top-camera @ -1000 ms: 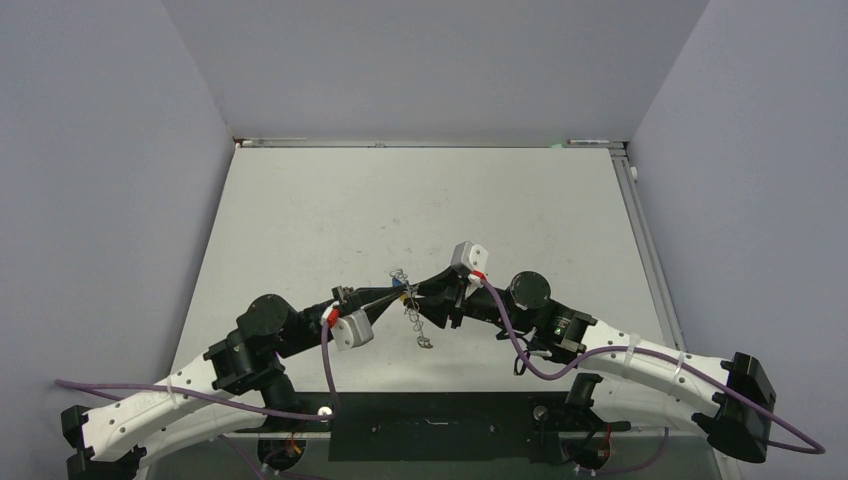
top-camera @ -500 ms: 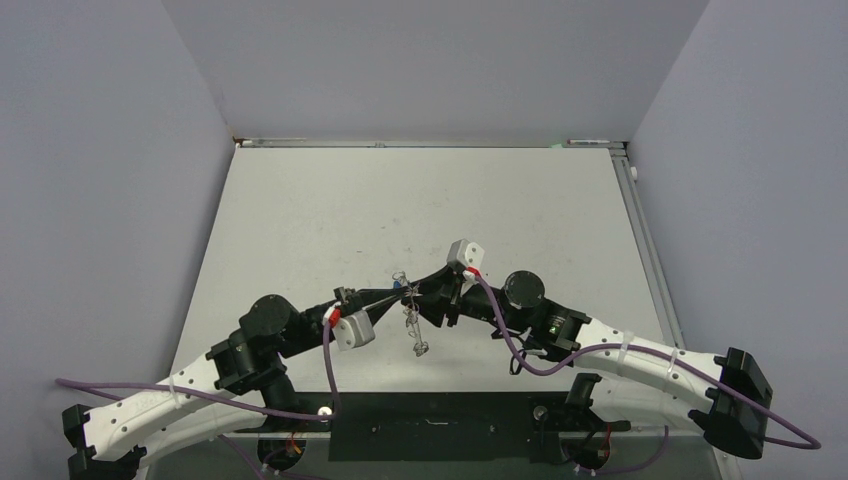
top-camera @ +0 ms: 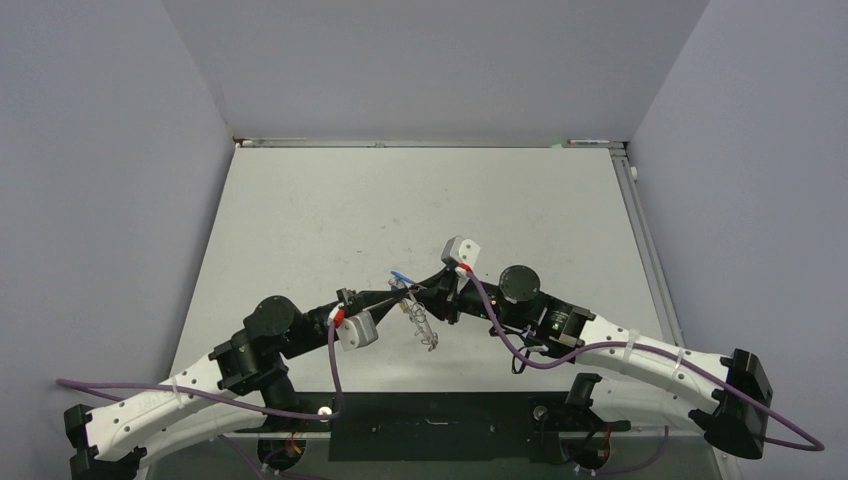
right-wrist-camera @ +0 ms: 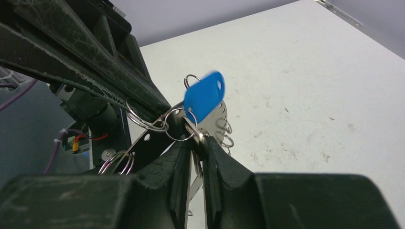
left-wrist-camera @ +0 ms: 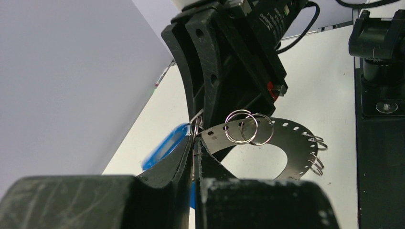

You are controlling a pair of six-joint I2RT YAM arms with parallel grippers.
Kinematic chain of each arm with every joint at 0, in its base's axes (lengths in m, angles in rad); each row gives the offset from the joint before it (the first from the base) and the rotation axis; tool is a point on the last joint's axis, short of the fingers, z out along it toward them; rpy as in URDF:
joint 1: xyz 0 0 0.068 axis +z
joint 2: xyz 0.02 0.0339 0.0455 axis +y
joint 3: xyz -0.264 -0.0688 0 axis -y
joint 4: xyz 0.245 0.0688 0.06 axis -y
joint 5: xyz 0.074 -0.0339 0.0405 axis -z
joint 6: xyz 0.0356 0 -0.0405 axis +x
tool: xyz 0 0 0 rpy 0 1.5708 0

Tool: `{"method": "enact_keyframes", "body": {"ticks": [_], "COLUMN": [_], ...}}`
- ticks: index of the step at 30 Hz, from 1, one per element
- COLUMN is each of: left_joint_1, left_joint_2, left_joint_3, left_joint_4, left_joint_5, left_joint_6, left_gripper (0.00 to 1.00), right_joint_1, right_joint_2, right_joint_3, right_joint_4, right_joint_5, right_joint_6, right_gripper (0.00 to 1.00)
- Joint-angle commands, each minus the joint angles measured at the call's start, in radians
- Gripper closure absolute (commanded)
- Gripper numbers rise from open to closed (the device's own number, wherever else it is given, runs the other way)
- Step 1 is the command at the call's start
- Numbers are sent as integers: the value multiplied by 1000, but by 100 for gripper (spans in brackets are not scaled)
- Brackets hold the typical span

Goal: Put the keys on the keyring

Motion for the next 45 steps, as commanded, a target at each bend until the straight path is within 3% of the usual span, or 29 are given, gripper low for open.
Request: {"method": "enact_keyframes", "body": {"ticks": [1,11,12,13,16,19,25,31,39,45], "left_joint_1": [4,4,4,3,4,4,4,9,54,100], "left_joint_2": [-11,-46,-50,-51,-61,-88,-191,-194,-157,-198], "left_joint_3": [6,-11,-13,-14,-21,-28,-113,-182,-165,-190], "left_joint_4": [85,59,55,51,42,25,111,245,388,427], "left_joint_5": [4,27,27,26,13,-62,-291,-524,-814,-848], "left_joint_6": [7,9,11,13,25,49,88,124,59,71], "left_gripper": [100,100,97,90,57,31,0,4,4,4], "right_joint_1": [5,6,6,7,10,17,24,38,88,124], "right_joint_2": [-23,-2,6,14,40,59,92,142,269,414], "right_joint_3": [86,179,195,210,261,305,363,378,389,445], "right_joint_4": [-97,-208,-217,-231,-296,-337,-373,-343,-260,-192], "right_joint_5": [53,156,158,160,175,190,206,226,275,344], "right_joint_6": [-72,-221,-235,-248,-297,-336,-378,-388,-358,-320], "right_gripper": [95,95,95,95,95,95,95,95,95,95]}}
